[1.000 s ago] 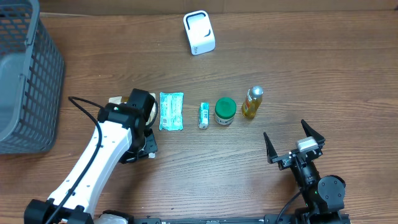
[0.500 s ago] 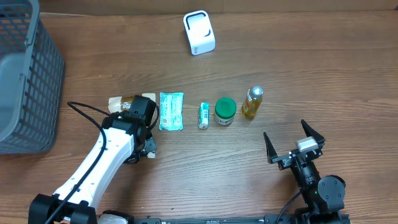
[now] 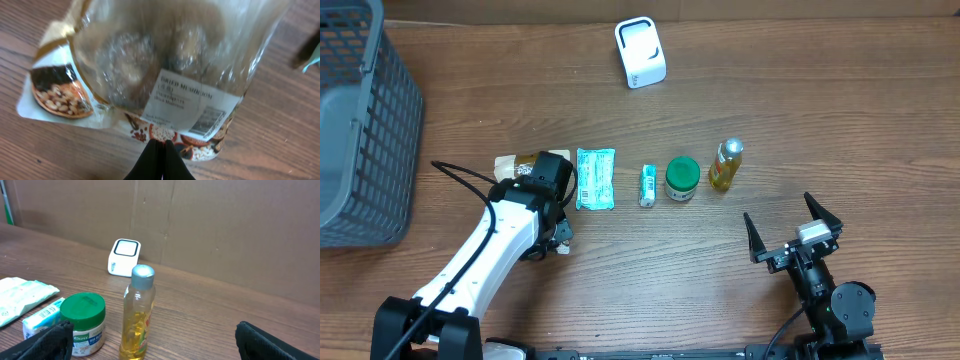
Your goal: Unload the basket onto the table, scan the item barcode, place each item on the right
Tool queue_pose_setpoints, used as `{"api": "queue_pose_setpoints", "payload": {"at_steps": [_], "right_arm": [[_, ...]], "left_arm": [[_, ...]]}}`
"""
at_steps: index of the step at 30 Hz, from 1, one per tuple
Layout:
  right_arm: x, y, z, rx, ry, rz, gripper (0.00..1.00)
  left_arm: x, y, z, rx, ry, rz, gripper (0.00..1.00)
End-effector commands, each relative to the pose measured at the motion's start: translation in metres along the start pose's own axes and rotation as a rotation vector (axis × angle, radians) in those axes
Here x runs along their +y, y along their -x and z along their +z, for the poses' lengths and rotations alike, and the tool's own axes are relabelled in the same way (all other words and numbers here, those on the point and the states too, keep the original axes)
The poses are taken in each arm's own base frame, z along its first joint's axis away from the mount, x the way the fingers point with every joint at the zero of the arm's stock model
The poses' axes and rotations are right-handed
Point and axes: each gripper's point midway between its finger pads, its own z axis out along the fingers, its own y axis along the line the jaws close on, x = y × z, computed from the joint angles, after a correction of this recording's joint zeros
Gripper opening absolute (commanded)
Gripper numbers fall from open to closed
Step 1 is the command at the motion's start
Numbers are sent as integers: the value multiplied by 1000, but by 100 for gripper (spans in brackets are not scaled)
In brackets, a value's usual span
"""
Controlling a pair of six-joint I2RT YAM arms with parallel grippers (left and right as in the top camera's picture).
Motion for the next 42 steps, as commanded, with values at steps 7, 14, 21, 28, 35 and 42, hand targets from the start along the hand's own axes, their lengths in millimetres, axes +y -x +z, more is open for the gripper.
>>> {"api": "queue_pose_setpoints", "payload": {"at_steps": [7, 14, 21, 28, 35, 42], "right_arm": [[1, -2, 0, -1, 4, 0, 100], [1, -2, 0, -1, 4, 0, 100], [1, -2, 0, -1, 4, 0, 100], [1, -2, 0, -1, 4, 0, 100], [1, -2, 0, -1, 4, 0, 100], [1, -2, 0, -1, 4, 0, 100]], "left_arm": [[-6, -22, 5, 118, -51, 32, 4], [-6, -21, 14, 102, -49, 27, 4], [-2, -3, 16, 16, -12, 21, 4], [-4, 18, 15, -85, 1, 6, 4], [-12, 35, 13, -156, -23, 79, 4], [1, 28, -1, -50, -14, 44, 4]]}}
